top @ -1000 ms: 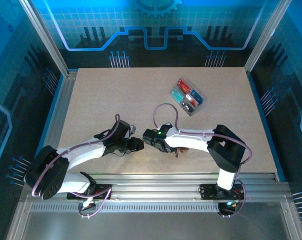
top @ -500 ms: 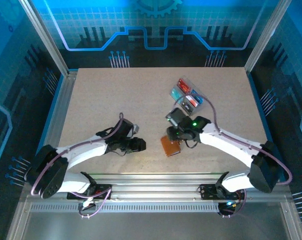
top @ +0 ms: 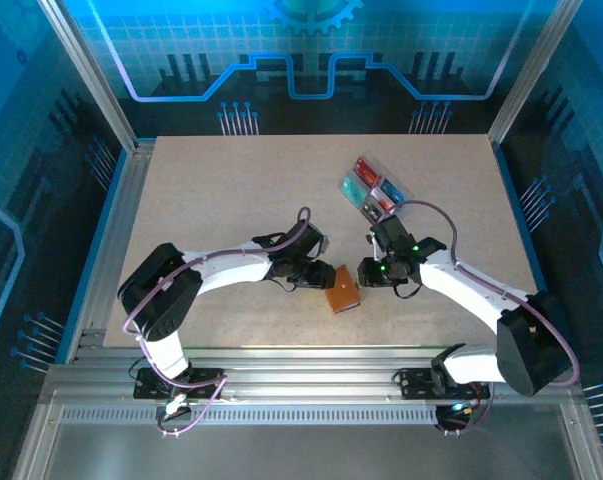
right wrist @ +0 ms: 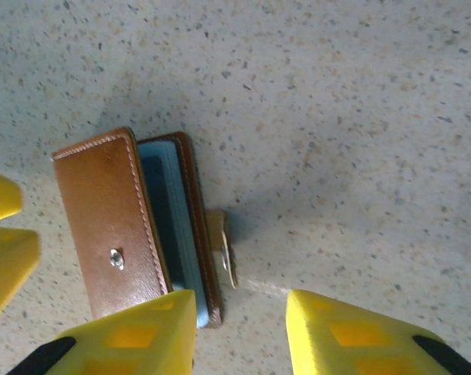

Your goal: Put the credit cards into the card holder

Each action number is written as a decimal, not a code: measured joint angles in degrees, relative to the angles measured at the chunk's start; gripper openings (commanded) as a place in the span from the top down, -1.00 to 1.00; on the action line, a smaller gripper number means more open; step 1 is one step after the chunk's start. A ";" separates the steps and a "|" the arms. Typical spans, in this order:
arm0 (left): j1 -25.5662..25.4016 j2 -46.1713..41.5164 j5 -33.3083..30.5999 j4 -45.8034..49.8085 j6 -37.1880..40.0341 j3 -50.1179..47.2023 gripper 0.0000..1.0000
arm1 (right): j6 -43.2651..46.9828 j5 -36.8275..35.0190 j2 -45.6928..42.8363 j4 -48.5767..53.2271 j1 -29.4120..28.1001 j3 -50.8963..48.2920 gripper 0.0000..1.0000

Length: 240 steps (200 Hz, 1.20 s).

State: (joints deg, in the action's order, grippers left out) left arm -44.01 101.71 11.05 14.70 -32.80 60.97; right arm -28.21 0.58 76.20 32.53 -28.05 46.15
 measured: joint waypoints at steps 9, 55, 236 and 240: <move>-0.07 1.18 -0.68 0.26 0.22 0.57 0.09 | 0.24 0.76 0.61 -0.79 0.42 -0.35 0.36; -1.31 5.27 -2.89 1.90 1.33 2.71 0.09 | 1.05 3.28 2.95 -2.62 1.44 -1.29 0.48; -2.03 6.47 -4.22 2.91 1.66 4.17 0.11 | 1.99 7.34 4.50 -4.59 2.62 -1.29 0.87; -2.03 6.47 -4.20 2.89 1.66 4.17 0.11 | 2.10 7.43 4.50 -4.63 2.62 -1.29 0.89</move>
State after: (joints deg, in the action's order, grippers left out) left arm -46.04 108.18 6.85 17.58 -31.14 65.14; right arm -26.11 8.01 80.71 27.90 -25.43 44.86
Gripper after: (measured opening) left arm 0.444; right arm 0.080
